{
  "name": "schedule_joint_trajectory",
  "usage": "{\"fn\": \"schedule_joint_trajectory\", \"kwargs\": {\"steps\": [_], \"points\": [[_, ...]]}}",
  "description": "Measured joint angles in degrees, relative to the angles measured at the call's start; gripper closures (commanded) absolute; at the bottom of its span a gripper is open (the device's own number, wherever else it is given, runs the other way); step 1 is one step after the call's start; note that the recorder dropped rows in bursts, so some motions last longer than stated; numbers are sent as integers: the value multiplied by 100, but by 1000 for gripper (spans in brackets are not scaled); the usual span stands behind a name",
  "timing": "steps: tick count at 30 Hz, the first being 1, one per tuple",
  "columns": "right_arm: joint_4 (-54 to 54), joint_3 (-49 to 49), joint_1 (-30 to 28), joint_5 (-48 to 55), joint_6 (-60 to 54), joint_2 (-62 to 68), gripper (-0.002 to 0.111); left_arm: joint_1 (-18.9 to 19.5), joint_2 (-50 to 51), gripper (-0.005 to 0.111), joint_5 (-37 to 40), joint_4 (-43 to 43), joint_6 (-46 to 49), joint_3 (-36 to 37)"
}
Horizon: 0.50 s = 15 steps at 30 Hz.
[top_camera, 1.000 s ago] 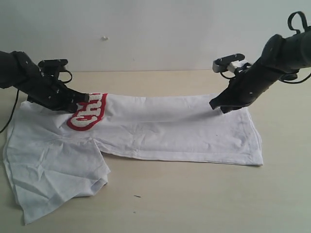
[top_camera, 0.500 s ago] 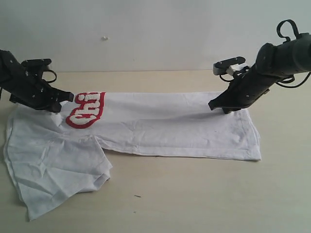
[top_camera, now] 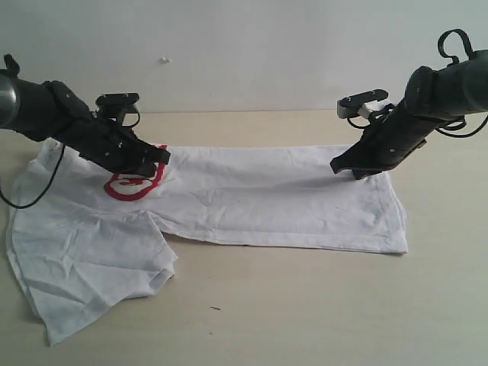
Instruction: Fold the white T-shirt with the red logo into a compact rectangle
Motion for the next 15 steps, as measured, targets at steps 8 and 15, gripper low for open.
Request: {"fn": "schedule_joint_trajectory", "kwargs": {"steps": [8,15], "points": [[146,0,25,34,0,-27,108,553,-48,107,421,777,-793,-35],[305,59,-13,80,-135,-317,108,600,-199,107,565,820,-421,-4]]}}
